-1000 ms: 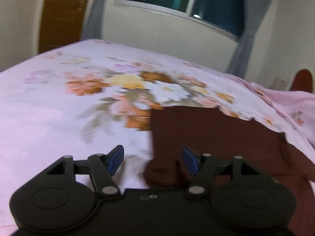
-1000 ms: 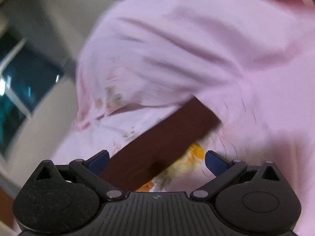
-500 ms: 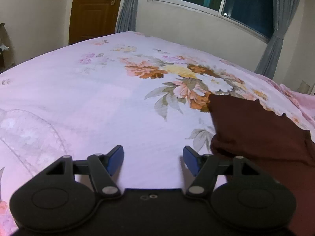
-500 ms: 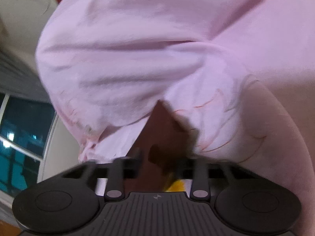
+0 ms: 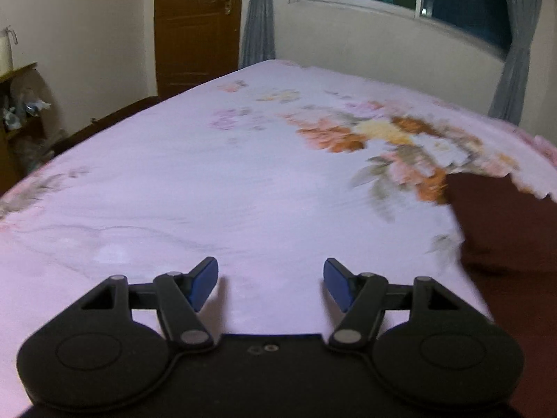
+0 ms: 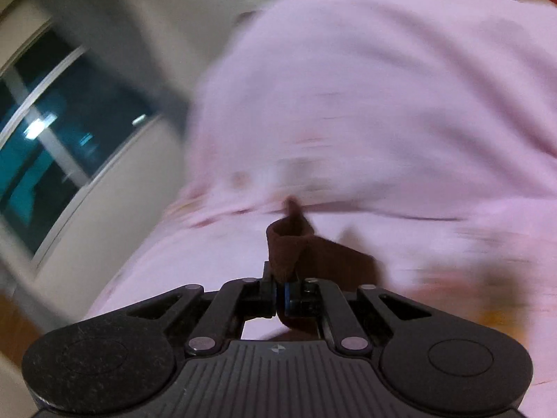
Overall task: Fold small clothes
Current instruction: 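Grasp the other sleeve cuff with the right tool and lift it, then lay the held sleeve across the sweater body and open the right tool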
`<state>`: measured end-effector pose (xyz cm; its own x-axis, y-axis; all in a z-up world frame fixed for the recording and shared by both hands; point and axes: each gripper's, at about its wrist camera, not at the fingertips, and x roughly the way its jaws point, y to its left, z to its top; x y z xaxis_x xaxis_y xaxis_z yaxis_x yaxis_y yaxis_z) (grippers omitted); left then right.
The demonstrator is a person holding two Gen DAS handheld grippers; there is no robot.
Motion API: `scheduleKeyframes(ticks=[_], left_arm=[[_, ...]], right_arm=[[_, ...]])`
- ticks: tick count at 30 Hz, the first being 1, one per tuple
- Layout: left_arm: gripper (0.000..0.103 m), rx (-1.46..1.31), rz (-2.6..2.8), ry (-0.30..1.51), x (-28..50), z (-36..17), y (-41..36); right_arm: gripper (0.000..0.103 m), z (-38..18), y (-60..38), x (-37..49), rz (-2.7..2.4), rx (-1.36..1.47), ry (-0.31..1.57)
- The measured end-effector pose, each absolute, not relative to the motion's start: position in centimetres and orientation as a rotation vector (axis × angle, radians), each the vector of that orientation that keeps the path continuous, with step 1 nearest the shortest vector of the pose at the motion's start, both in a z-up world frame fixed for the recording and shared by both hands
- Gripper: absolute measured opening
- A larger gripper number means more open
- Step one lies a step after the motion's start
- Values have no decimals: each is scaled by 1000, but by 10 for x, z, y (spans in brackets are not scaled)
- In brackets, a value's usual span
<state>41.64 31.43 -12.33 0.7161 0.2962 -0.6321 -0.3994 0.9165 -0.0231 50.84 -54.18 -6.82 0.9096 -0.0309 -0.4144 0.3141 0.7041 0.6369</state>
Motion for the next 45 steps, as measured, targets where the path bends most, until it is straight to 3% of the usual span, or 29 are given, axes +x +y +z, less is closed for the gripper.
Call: scheduleKeyframes(ticks=[10, 20, 32, 45], left_arm=[[67, -190, 425, 651, 358, -118, 376], [68, -213, 401, 635, 338, -127, 391], [68, -232, 403, 640, 329, -142, 403], [70, -224, 409, 636, 331, -146, 403]], right_arm=[[4, 9, -283, 595, 296, 518, 374], [4, -53, -65, 592, 597, 248, 536], [4, -99, 21, 553, 690, 2, 517], [4, -123, 45, 551, 721, 3, 581]])
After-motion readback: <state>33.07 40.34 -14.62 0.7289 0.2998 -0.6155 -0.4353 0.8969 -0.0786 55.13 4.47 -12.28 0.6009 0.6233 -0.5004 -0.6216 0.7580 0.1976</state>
